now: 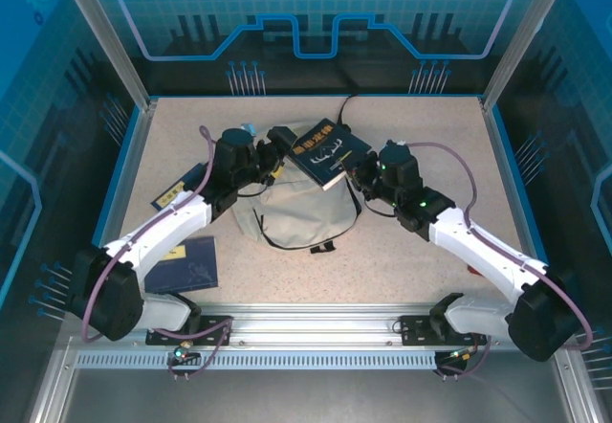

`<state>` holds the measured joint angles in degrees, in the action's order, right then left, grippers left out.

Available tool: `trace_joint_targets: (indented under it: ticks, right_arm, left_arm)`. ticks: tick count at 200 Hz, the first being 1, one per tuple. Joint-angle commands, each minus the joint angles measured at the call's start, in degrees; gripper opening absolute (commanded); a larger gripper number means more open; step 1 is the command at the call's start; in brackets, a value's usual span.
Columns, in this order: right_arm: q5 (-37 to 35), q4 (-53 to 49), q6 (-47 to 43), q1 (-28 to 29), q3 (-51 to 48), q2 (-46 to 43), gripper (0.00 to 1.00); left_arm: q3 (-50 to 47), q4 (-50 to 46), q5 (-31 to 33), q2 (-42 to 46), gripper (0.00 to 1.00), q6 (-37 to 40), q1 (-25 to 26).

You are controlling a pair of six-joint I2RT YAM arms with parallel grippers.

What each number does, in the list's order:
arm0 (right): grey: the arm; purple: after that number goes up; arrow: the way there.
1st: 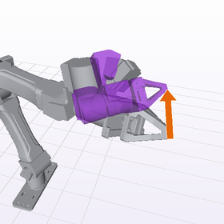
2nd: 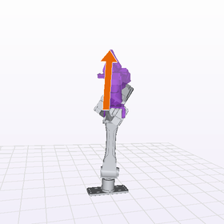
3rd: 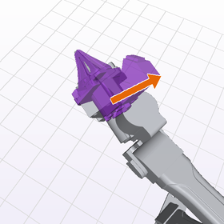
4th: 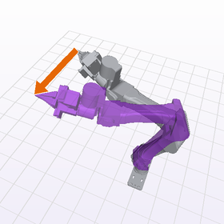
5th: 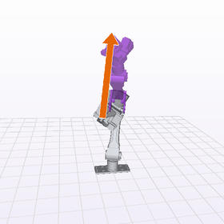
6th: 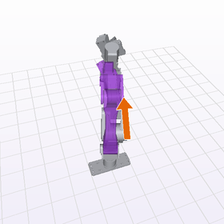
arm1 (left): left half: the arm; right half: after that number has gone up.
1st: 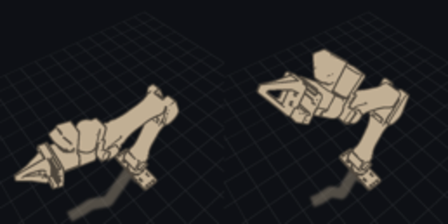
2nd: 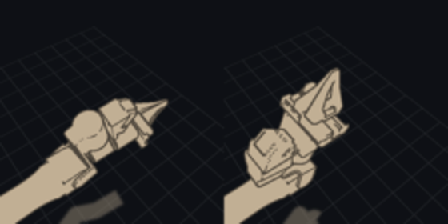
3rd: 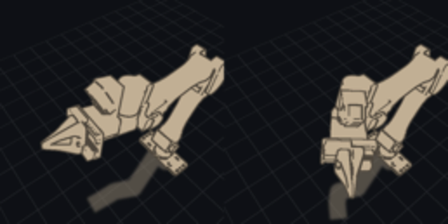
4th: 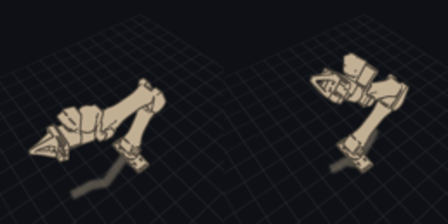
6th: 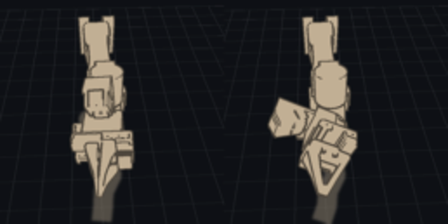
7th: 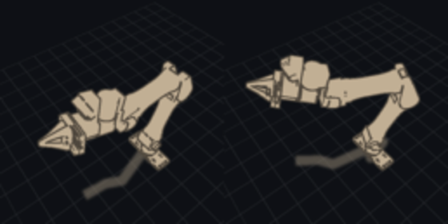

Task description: Pack books, pencil case, and school supplies into a backpack

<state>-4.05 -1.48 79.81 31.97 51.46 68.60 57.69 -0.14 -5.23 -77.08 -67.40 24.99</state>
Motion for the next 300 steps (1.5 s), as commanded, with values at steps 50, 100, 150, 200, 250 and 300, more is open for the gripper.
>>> trace_joint_targets:
  ticks: [50, 100, 150, 200, 250, 300]
  right_arm:
    - [4.9, -19.0, -28.5, -13.6, 4.1, -9.3, 0.01]
    - [6.7, -26.7, -32.4, -23.4, 4.1, -13.2, 0.01]
    - [9.9, -27.4, -34.3, -27.8, 4.1, -13.4, 0.03]
    - [12.5, -25.6, -34.8, -29.2, 3.5, -12.2, 0.03]
    - [13.4, -25.0, -34.5, -29.8, 2.9, -11.4, 0.03]
    - [13.4, -25.1, -34.5, -29.8, 2.3, -12.0, 0.03]
  left_arm:
    - [12.3, -31.0, -4.7, -6.6, 0.94, 32.9, 2.3]
    - [23.1, -41.9, 5.9, -17.7, 0.84, 43.9, 13.3]
    - [30.6, -51.8, 8.2, -26.8, 0.81, 50.0, 18.6]
    - [32.8, -55.8, 10.4, -32.6, 0.76, 56.7, 23.9]
    - [34.9, -56.4, 11.4, -37.6, 0.69, 57.8, 24.2]
    - [40.2, -59.5, 14.1, -41.4, 0.53, 58.4, 24.2]
